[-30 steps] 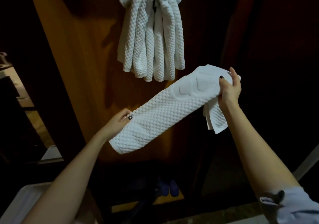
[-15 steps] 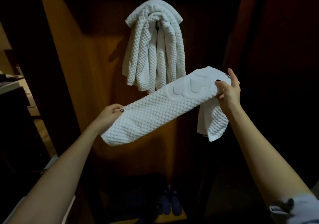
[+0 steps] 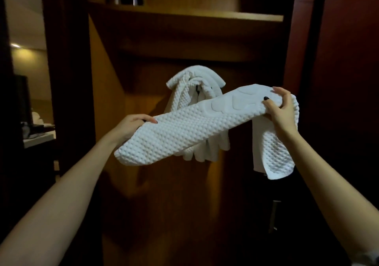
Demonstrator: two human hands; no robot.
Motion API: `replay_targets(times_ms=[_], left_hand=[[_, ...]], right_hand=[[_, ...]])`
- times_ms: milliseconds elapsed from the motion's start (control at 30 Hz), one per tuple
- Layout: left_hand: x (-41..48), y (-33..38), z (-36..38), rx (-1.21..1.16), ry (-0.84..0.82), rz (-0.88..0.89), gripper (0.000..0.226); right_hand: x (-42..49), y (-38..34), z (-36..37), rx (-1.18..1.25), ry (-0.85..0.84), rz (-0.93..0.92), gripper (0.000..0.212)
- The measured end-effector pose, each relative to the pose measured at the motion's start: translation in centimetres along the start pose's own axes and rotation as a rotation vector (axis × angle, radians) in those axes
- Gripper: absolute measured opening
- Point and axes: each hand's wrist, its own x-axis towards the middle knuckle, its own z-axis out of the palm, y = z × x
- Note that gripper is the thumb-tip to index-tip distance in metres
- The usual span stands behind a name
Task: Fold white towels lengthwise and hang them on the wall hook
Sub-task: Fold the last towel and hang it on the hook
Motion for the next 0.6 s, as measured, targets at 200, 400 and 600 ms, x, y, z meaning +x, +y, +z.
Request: replay_targets(times_ms=[200, 400, 600], left_hand=[[3.1, 3.0, -2.1, 0.091, 0.040, 0.188, 0.009], [8.7, 5.6, -6.4, 0.108, 0.115, 0.313, 0.011], [15.6, 6.6, -10.0, 0.124, 0.135, 0.385, 0.011]], right_hand=[[4.4, -0.9, 1.5, -0.105, -0.061, -0.092, 0.034], [8.7, -1.0, 4.7, -0.207, -0.010, -0.199, 0.037], [12.7, -1.2, 8.3, -0.286, -0.009, -0.258, 0.036]])
